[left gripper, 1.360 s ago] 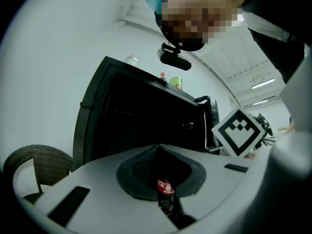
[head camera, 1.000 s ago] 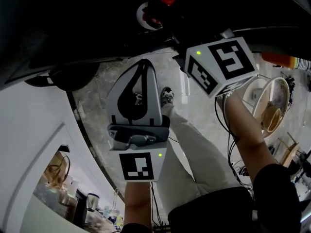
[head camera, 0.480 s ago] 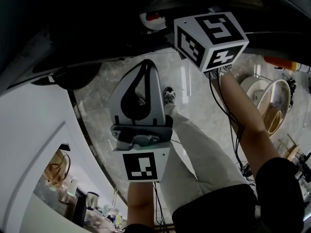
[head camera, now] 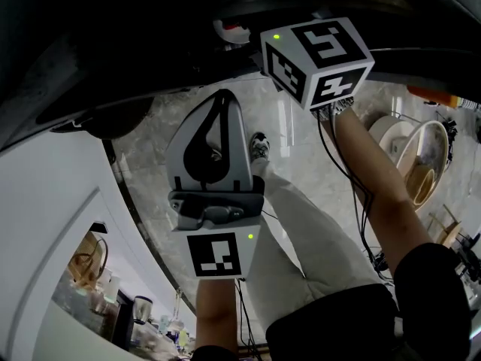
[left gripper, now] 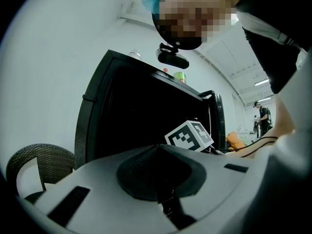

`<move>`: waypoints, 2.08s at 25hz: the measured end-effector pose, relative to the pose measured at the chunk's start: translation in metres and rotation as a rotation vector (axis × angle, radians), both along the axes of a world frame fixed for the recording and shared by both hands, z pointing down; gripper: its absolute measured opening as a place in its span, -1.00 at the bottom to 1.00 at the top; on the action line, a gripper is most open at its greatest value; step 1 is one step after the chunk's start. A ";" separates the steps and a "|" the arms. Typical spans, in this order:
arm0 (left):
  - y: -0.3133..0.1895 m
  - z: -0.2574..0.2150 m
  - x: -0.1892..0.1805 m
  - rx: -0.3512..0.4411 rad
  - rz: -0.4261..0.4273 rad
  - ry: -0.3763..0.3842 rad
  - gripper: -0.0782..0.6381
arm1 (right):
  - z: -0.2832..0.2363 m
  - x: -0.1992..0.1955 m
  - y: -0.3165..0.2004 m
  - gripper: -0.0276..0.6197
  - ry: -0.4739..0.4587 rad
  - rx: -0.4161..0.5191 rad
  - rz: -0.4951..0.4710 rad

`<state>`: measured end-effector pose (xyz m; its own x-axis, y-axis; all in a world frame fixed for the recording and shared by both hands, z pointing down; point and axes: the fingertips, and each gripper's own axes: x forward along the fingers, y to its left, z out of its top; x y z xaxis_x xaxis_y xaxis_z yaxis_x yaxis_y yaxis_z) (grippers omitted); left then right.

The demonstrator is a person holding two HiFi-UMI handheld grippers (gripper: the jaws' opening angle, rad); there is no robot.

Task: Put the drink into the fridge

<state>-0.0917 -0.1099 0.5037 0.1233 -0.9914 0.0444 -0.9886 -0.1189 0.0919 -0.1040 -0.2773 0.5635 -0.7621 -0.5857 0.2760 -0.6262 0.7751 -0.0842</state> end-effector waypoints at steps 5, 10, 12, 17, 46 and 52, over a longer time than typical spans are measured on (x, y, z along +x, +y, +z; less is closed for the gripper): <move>0.000 0.002 -0.003 -0.002 -0.008 0.016 -0.76 | 0.000 -0.007 0.006 -0.48 0.009 0.047 -0.027; 0.001 0.005 0.004 -0.006 0.015 0.014 -0.76 | 0.004 -0.007 0.007 -0.48 -0.012 0.022 -0.015; 0.002 0.005 0.004 -0.006 0.020 0.013 -0.76 | 0.005 -0.006 0.008 -0.48 -0.037 -0.011 -0.001; 0.006 0.009 0.007 -0.016 0.029 0.014 -0.76 | 0.010 0.002 0.015 -0.47 -0.031 -0.030 0.018; 0.059 0.011 0.043 -0.077 0.038 0.118 -0.76 | -0.003 0.067 0.179 -0.87 -0.048 -0.059 -0.102; 0.074 -0.001 0.045 -0.106 0.028 0.146 -0.76 | -0.014 0.083 0.208 -0.87 -0.057 -0.110 -0.096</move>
<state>-0.0468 -0.0360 0.5024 0.1639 -0.9781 0.1286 -0.9603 -0.1284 0.2475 -0.0208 -0.0691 0.5498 -0.8297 -0.4776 0.2890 -0.5411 0.8155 -0.2056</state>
